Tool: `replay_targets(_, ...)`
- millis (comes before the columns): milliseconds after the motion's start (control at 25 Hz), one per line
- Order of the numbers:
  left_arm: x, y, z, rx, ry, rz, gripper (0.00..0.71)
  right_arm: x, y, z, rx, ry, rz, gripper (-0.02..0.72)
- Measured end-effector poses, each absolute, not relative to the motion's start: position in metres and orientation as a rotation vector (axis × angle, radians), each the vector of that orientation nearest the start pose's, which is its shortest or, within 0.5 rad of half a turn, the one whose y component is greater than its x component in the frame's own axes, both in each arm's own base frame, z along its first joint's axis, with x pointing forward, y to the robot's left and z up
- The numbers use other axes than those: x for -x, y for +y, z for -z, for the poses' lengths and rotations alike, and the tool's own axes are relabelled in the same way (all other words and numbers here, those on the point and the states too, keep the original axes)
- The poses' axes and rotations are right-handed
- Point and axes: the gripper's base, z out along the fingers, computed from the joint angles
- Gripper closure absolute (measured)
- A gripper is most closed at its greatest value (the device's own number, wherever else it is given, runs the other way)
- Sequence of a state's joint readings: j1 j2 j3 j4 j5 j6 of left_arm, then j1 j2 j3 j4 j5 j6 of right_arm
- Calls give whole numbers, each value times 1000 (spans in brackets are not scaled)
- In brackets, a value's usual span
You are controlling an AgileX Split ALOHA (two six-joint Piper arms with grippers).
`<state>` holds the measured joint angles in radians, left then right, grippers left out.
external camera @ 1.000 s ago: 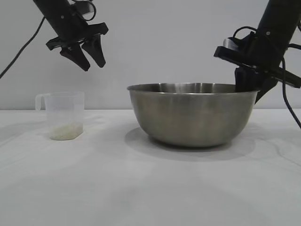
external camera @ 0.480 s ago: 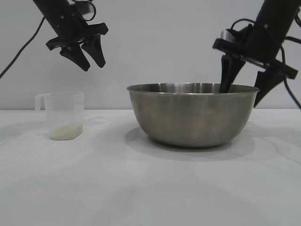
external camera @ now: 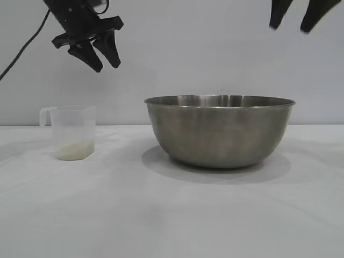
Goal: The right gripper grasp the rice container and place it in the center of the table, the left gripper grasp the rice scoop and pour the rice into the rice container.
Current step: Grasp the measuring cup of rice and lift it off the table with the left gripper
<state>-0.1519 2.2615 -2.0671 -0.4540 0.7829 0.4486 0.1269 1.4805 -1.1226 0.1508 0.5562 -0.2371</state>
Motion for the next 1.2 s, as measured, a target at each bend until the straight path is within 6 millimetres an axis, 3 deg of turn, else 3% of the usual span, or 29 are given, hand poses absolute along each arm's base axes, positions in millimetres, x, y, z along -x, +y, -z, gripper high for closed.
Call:
replay_targets(40, -509, -106, -247, -463, 2347, 396, 389, -301, 45, -293, 309, 2342, -98, 267)
replay_targets(160, -509, -106, -247, -463, 2347, 396, 389, -244, 37, -312, 292, 2207, -87, 267)
replay_targets(400, -509, -106, -247, -461, 2347, 397, 389, -153, 29, -340, 338, 2203, -114, 267)
replay_targets(600, -509, -107, -247, -460, 2347, 399, 389, -95, 23, -332, 346, 2225, -129, 267)
replay_targets(920, -507, -107, -246, -468, 2364, 408, 389, -51, 18, -294, 332, 2343, -156, 267)
replay_targets(1200, -507, -107, -246, -469, 2365, 409, 389, -23, 13, -274, 334, 2276, -138, 267)
